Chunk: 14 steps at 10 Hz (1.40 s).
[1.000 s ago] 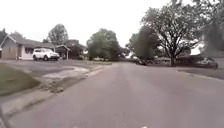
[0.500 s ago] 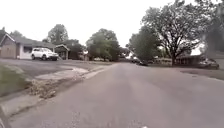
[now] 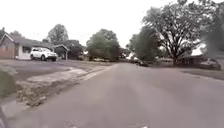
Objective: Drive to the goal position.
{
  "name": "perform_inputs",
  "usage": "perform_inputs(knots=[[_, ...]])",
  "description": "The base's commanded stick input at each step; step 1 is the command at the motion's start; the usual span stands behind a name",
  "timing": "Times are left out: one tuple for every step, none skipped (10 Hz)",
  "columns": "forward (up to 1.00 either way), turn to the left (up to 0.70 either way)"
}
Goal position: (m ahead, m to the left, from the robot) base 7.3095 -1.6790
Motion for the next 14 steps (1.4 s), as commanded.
perform_inputs(knots=[[0.7,0.0],[0.7,-0.17],[0.7,-0.35],[0.7,-0.35],[0.7,-0.35],[0.7,-0.35],[0.7,-0.09],[0.7,0.0],[0.7,0.0],[0.7,0.0],[0.7,0.0],[0.7,0.0],[0.7,0.0],[0.7,0.0]])
